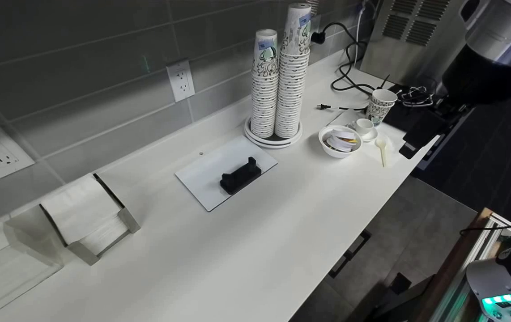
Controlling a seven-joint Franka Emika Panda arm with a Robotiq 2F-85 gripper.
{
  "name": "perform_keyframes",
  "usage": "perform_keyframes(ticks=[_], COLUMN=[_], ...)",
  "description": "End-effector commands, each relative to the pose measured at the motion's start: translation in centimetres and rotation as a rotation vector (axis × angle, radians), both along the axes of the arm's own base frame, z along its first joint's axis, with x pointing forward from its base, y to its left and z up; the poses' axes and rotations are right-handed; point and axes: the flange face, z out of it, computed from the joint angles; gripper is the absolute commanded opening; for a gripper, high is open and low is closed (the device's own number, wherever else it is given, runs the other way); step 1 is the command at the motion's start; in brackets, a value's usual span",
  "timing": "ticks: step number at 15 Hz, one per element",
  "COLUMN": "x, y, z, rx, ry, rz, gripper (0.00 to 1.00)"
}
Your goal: Move the object from the bowl and place it on the counter
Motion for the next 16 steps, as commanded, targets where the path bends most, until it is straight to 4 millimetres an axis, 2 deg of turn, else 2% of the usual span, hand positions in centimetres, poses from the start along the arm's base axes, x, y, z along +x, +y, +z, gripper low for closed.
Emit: perform_keyframes(ticks=[1,3,8,11,16], x=[0.0,0.4,2.3,3.9,6.6], y=[0.0,-0.4,-4.9,-8.0,-11.9], z=[0.1,0.0,-1.4,-3.5,-7.5], rx=[0.000,-0.027,-0.262,-0.350,-0.385], ry=[0.001,-0.005,0.019,0.030,0.076], rz=[0.000,0.033,0.142,0.225,0.377], gripper=[1.00,1.00,1.00,1.00,1.00])
